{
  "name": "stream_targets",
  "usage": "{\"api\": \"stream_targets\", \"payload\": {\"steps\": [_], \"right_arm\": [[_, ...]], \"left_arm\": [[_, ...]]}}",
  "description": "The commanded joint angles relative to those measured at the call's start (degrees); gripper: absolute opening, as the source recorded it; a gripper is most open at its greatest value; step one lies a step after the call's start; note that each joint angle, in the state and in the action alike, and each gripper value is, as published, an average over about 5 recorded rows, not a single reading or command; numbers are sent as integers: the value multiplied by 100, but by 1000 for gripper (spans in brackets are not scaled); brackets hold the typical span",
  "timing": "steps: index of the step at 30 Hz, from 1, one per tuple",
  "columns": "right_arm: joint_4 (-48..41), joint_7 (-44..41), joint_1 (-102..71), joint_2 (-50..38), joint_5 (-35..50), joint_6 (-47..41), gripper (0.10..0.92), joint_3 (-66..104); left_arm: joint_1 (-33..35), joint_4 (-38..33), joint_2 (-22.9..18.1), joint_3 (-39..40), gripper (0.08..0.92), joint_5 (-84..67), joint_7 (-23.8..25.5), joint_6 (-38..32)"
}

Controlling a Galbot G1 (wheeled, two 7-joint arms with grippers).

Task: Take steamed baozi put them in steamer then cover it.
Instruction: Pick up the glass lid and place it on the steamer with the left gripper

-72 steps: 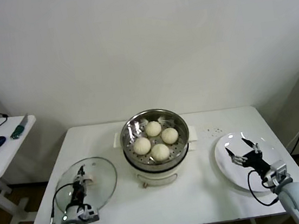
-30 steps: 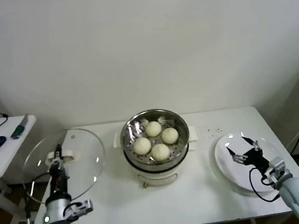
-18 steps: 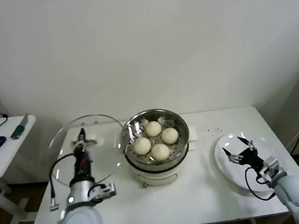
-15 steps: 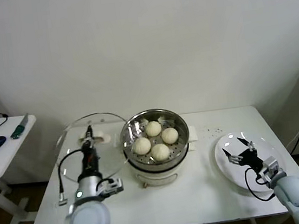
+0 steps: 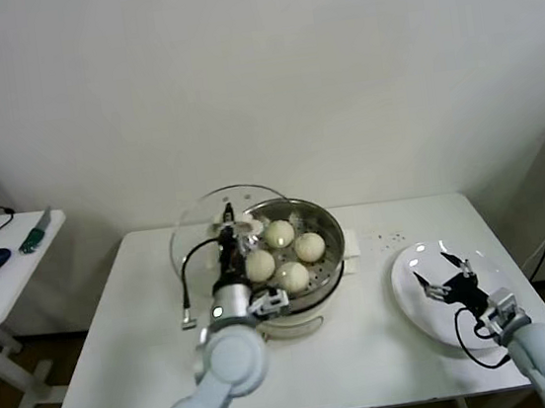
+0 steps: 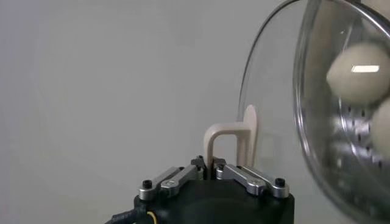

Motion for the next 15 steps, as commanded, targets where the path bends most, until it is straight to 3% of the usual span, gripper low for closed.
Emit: {"api": "stream_targets", "payload": {"steps": [1, 15], "right_arm": [[-8, -25, -171, 19, -12, 63, 823, 360], [57, -44, -203, 94, 283, 353, 823, 496]], "left_arm": [[-587, 921, -1154, 710, 147, 270, 143, 276], [-525, 1412, -1248, 681, 147, 322, 208, 276]]}}
